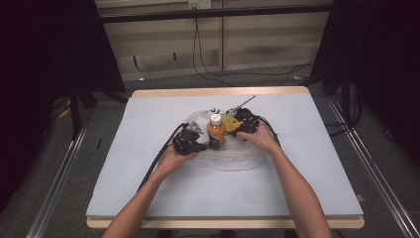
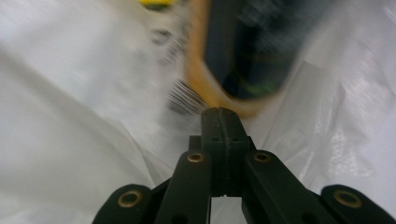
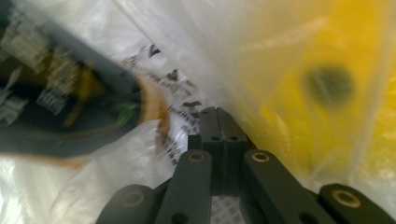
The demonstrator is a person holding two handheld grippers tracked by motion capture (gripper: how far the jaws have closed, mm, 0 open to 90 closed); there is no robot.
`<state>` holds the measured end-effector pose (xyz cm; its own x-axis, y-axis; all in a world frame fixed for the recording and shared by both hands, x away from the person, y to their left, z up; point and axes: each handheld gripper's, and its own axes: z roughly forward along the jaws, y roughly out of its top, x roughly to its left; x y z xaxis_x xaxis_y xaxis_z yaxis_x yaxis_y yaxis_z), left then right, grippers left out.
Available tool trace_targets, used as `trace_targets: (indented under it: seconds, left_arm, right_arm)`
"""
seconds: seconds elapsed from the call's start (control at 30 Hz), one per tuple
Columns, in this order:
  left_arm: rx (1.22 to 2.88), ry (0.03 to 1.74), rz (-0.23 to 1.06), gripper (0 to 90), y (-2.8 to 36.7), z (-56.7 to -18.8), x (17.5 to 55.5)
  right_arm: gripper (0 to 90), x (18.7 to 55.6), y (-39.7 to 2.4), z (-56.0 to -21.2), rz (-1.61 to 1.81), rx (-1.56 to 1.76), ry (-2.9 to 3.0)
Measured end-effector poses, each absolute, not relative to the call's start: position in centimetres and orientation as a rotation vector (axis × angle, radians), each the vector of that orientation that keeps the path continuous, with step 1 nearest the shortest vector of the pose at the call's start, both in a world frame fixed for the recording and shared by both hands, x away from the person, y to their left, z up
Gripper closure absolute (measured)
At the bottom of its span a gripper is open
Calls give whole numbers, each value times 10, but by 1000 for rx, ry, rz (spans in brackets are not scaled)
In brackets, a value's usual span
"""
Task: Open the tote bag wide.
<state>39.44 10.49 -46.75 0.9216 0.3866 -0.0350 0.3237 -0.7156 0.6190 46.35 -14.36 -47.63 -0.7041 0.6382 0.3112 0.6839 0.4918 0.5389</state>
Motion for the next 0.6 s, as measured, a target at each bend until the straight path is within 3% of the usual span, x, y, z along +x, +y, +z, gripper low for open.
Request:
trace_targets:
  seconds: [0.33,0.6]
  left_arm:
    - [2587,299,174,900,79,-461,343]
    - [2633,236,181,900,67,-459,317]
  right_arm:
    - [900,487,-128,-467,-804,-1188,-2727]
    - [900,512,-122,-465,-755,-1264,-2747]
